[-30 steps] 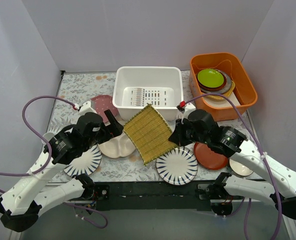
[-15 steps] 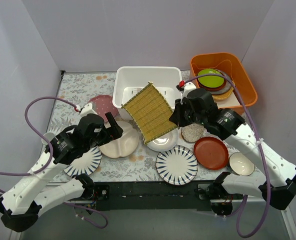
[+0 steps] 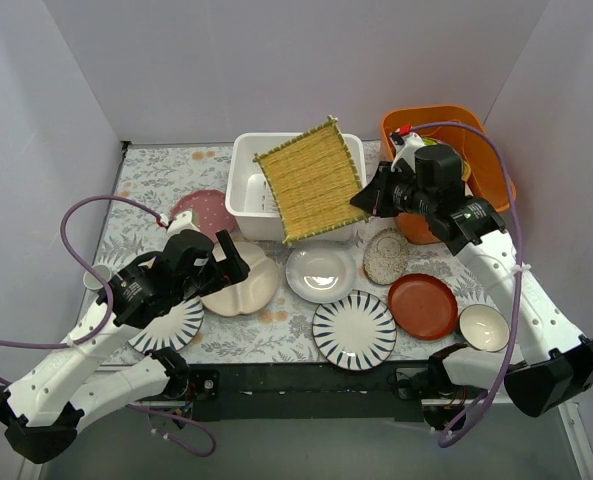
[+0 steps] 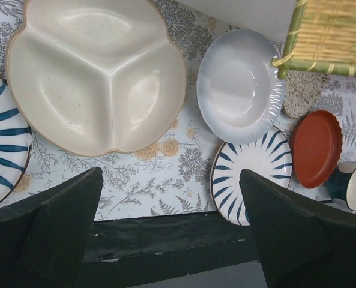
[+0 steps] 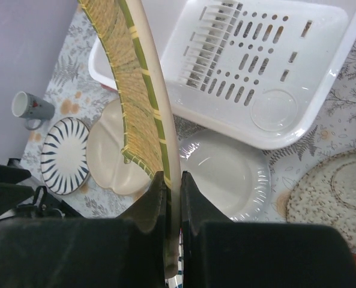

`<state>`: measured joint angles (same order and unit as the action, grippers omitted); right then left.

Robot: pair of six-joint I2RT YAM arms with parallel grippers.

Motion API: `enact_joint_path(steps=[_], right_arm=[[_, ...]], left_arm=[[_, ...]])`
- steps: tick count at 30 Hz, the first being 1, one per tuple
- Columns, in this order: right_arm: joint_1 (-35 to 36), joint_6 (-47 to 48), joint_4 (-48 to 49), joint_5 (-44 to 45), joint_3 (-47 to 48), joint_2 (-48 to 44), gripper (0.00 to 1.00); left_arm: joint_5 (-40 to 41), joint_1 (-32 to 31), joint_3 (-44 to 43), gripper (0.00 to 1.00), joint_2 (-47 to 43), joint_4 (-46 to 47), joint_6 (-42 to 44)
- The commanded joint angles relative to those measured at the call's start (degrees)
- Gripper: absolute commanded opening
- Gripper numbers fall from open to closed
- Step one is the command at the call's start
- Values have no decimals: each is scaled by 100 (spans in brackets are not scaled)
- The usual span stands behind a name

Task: Place the plates into the plastic bin on the countertop
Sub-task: Place the plate in the plastic bin.

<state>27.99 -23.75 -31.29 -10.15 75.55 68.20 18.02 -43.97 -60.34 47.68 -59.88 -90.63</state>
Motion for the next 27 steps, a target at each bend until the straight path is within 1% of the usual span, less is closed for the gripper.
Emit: enact_joint_path(steps=[1,6,12,17,22,27], right_arm=[[-294,-508,1379,-988,127,8,1],[-434,-1035,2038,-1007,-154,70,1],[-452,-1500,2530,-559,-365,228,1],[-452,-1580,2663,-294,-269,518,1],[-452,-1782,3057,-268,-373,782,1],[-452,-1879,3076,-373,-383,1116,1]], left_arm=[[-79,11,92,98,-40,73,54],[-97,11,171,98,-57,90,45],[-176,11,154,98,-110,90,37],[-202,20,206,98,-145,81,28],[-273,11,242,98,-136,90,28],[-343,11,312,98,-119,143,28]])
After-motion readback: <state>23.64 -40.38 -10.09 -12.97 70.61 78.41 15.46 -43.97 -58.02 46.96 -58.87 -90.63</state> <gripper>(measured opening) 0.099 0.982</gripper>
